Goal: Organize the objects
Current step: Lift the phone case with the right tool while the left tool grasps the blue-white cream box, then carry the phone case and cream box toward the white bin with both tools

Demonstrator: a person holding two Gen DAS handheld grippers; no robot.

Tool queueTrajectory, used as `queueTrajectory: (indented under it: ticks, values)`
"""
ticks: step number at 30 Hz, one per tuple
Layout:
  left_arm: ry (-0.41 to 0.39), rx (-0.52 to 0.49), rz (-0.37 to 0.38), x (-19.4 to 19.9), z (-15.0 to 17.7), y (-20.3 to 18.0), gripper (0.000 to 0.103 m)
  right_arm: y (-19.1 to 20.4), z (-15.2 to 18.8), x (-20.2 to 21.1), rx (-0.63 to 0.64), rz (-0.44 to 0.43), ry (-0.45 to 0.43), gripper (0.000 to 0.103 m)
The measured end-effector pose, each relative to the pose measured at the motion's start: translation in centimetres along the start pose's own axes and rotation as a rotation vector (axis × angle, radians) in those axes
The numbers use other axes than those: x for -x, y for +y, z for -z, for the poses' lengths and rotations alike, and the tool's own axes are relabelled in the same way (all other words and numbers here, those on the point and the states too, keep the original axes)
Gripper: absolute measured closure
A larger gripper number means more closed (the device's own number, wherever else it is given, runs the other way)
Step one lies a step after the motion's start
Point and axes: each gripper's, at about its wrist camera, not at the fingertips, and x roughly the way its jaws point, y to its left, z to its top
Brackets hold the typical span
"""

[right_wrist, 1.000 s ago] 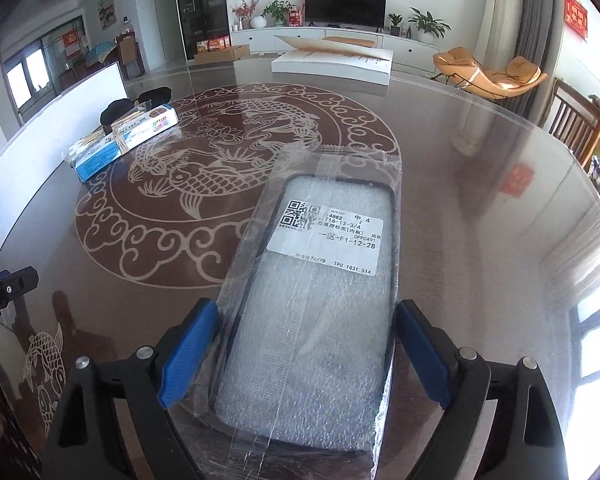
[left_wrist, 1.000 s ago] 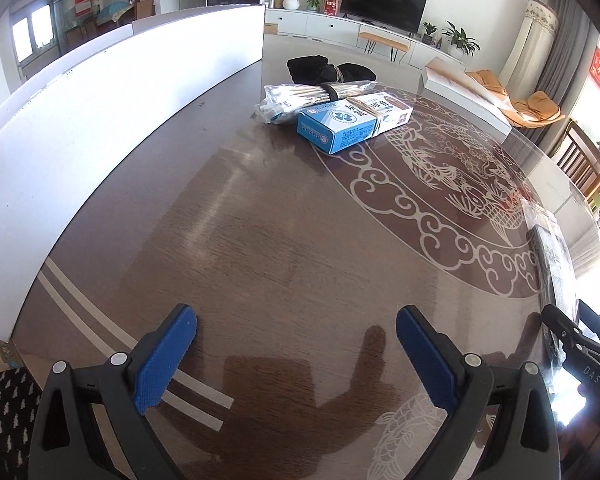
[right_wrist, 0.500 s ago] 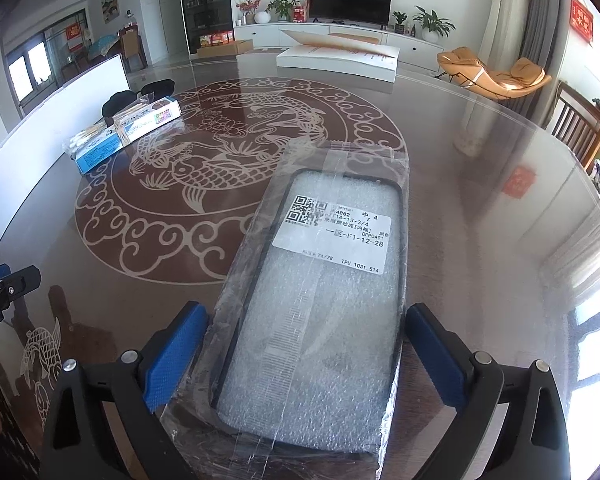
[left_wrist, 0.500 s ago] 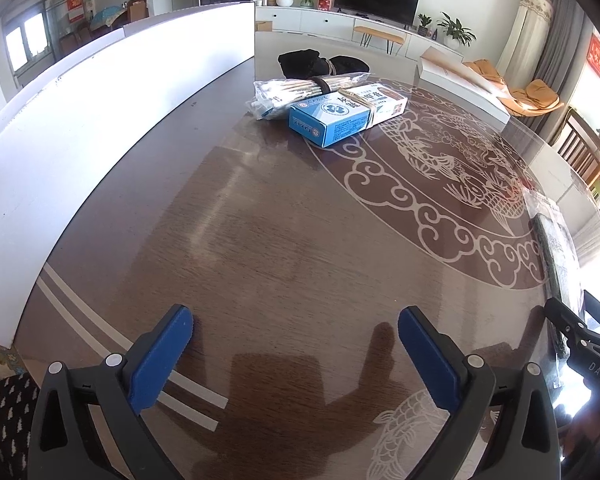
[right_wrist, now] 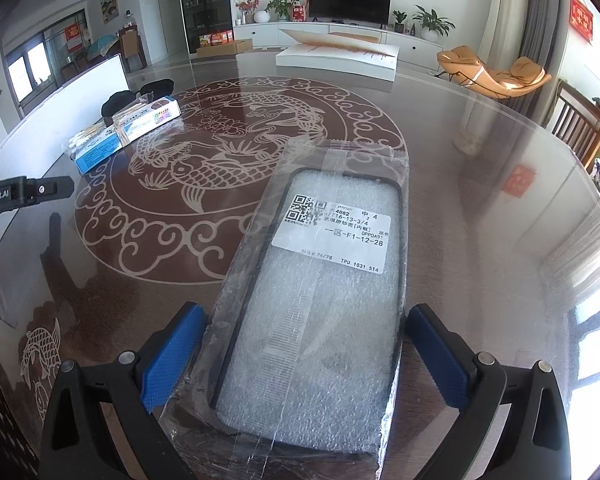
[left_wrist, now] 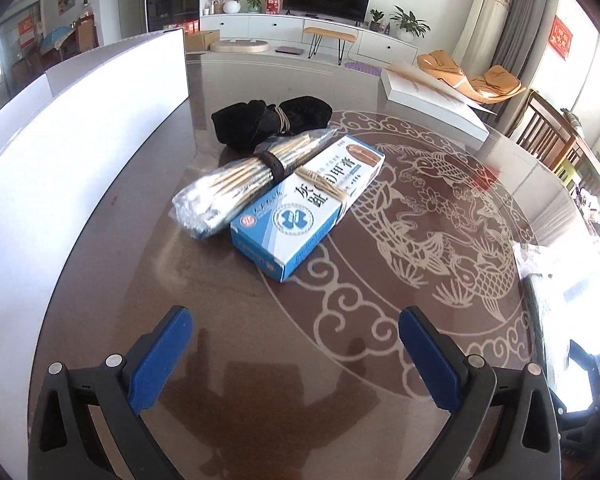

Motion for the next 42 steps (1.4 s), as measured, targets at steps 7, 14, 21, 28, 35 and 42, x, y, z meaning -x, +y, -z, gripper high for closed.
queueTrajectory:
  ticks: [7, 14, 21, 28, 35, 42]
  values:
    - [0.058, -0.025, 0.078, -4.2, -4.2, -1.2, 0.005, -0.1, 0.0, 0.0, -0.007, -0.011, -0.004, 0.001]
    - [-0.014, -0.182, -0.029, -2.5, -1.4, -3.8, 0.062, 0.0, 0.0, -0.1, -0.003, -0.007, -0.001, 0.001]
    - [0.087, -0.178, 0.052, 2.8, 6.3, -5.2, 0.035, 0.0, 0.0, -0.1, -0.004, -0.008, -0.001, 0.001]
    - [0.055, -0.163, -0.040, 0.9, 5.6, -6.4, 0.009, 0.1, -0.1, -0.2, 0.003, -0.002, 0.003, 0.000]
    - [-0.008, -0.164, -0.041, 1.2, 6.8, -5.9, 0.000, 0.1, -0.1, -0.2, 0.003, -0.002, 0.003, 0.000]
    - [-0.014, -0.161, -0.041, 1.1, 6.7, -5.8, 0.000, 0.1, -0.1, -0.2, 0.003, -0.002, 0.003, 0.000]
